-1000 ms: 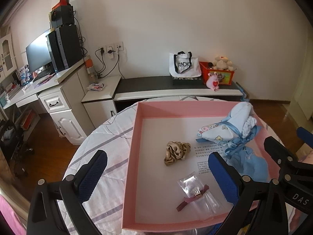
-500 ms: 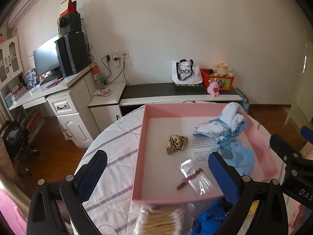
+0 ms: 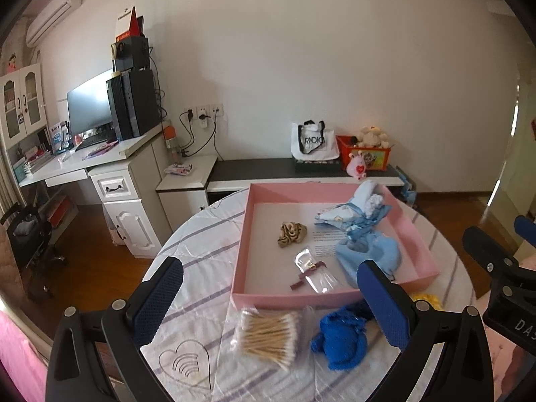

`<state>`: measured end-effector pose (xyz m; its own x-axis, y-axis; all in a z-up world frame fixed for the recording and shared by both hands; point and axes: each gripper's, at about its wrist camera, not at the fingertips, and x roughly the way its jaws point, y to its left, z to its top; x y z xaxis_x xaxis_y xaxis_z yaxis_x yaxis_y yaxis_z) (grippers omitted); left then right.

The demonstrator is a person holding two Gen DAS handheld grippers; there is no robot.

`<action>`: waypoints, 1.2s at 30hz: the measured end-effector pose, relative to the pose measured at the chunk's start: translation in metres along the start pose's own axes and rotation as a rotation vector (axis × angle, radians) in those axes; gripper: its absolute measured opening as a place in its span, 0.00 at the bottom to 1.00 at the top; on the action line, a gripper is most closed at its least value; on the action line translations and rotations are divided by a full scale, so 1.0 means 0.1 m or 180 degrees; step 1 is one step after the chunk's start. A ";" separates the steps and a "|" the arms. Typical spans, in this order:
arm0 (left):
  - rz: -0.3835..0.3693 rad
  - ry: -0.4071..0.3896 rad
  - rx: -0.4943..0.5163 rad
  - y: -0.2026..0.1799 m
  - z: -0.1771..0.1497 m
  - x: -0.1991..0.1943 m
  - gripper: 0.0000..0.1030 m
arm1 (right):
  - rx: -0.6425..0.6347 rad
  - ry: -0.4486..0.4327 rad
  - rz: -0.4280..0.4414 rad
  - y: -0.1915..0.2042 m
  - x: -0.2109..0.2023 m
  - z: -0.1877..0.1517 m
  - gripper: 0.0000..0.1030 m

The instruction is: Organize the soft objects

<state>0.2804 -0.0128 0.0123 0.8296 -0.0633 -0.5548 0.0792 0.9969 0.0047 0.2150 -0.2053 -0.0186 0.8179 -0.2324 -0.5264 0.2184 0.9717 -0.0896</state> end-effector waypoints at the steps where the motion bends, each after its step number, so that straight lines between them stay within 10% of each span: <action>1: -0.0003 -0.0019 -0.0009 0.00 -0.02 -0.06 1.00 | -0.0004 -0.0019 0.0006 0.00 -0.06 -0.01 1.00; 36: 0.0054 -0.0963 -0.0030 -0.21 -0.68 -1.78 1.00 | -0.0042 -0.0983 0.0035 -0.12 -1.61 -0.20 1.00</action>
<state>0.0931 -0.0194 0.0547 0.9578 -0.0564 -0.2817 0.0598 0.9982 0.0033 0.0696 -0.1792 0.0501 0.9437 -0.2214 -0.2457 0.2033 0.9743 -0.0973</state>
